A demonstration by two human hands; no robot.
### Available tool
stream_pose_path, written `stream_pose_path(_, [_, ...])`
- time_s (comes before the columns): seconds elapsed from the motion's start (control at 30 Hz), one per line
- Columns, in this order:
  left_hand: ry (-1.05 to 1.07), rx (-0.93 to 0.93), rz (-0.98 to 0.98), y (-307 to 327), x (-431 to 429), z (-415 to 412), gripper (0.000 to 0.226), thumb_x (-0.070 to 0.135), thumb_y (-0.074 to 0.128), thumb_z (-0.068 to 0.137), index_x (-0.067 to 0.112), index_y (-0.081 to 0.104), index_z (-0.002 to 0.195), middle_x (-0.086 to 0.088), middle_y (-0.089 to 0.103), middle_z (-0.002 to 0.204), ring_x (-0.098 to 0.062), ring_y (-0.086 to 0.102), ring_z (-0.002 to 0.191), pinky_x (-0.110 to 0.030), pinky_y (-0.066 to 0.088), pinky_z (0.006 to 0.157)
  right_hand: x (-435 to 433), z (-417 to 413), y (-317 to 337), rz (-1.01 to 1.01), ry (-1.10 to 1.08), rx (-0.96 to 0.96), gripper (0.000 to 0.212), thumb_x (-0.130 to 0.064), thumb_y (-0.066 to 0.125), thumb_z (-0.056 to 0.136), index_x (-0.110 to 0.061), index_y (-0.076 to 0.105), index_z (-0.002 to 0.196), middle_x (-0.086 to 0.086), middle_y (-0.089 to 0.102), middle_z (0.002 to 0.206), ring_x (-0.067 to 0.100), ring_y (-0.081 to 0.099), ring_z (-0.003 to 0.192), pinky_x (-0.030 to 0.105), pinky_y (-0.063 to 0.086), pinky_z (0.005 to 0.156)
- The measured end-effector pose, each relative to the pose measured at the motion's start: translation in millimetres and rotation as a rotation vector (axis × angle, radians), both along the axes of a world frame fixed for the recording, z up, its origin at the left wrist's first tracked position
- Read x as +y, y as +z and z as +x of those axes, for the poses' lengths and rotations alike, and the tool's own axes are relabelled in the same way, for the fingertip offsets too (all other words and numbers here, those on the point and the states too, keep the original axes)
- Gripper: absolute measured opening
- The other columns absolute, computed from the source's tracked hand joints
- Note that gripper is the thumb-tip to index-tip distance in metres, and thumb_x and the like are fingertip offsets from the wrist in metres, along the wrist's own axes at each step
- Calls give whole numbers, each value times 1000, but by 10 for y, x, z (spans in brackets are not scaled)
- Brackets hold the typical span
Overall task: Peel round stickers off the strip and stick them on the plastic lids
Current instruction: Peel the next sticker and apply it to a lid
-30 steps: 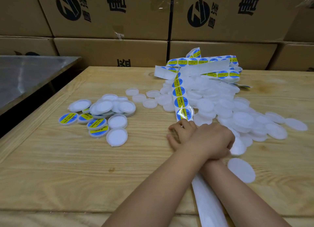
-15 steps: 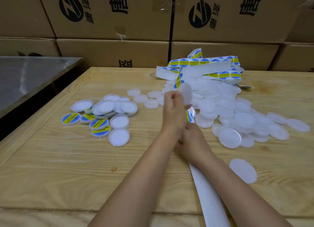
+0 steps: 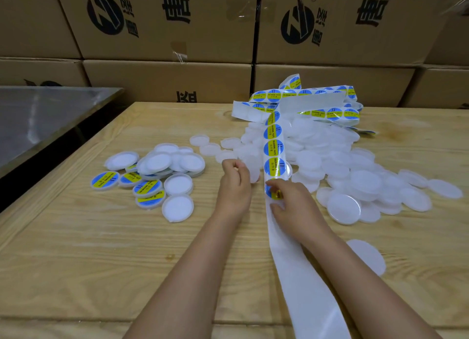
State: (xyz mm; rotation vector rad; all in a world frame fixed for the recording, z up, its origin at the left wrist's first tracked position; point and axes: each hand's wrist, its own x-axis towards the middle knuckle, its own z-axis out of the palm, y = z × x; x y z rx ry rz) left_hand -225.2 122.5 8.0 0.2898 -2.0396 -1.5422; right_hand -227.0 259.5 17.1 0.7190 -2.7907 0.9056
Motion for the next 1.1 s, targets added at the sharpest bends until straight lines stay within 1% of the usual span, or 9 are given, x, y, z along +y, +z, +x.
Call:
stream_pose_path(0.03, [-26,-1,-28,3,11,10,10,21,33,100,12,36,97,7,50,74,9,50,60,-10,34,52,13,-12,2,2,7,-3,56,-6,58,81,-17,47,135,6,57,124,24,49,114,28,38,90])
stream_pose_path(0.13, [-78,3,-53,20,17,26,10,19,33,101,12,36,95,6,46,70,11,45,53,-11,32,49,47,-23,6,23,20,-69,63,-17,59,84,-16,36,142,7,55,128,25,49,117,30,39,92])
stream_pose_path(0.23, [-92,9,-48,6,6,14,9,18,33,100,13,36,94,7,47,72,12,45,56,-11,32,51,78,-39,4,79,7,-61,52,-23,55,87,-18,43,137,4,61,121,25,54,111,31,42,86])
stream_pose_path(0.37, [-112,4,-41,-13,2,-2,11,17,33,100,17,35,89,9,45,74,9,45,60,-11,32,51,90,-68,12,0,-44,0,35,-16,51,90,-22,60,122,0,68,107,22,59,99,31,46,83])
stream_pose_path(0.47, [-215,-20,35,-3,32,6,13,17,31,101,17,33,88,6,41,79,2,61,63,-8,34,48,84,-82,-31,-13,-21,8,33,-18,61,86,-20,62,119,-1,65,103,21,57,95,31,44,82])
stream_pose_path(0.63, [-253,-60,50,16,34,22,14,19,28,101,20,29,87,4,38,77,-3,68,59,-9,33,45,120,-155,-106,280,-40,110,44,-43,56,89,-21,55,126,2,51,123,26,41,111,32,34,93])
stream_pose_path(0.7, [-244,-77,63,12,27,15,11,21,27,101,16,29,91,3,38,75,-5,68,58,-12,30,42,138,-165,-111,311,-51,116,43,-47,53,89,-24,56,124,-1,48,125,25,39,114,32,34,93])
stream_pose_path(0.97, [-207,-111,4,13,26,9,12,24,28,100,23,30,88,6,45,78,-6,68,56,-15,35,44,114,-124,-45,129,-68,139,28,-36,66,82,-22,60,106,-3,64,105,20,57,99,31,36,84])
stream_pose_path(1.1, [-209,-131,-1,23,20,8,11,25,27,100,19,30,91,6,45,77,-8,69,57,-19,37,48,106,-61,21,74,-65,103,20,-30,66,83,-19,59,98,-1,68,93,24,54,92,29,33,78])
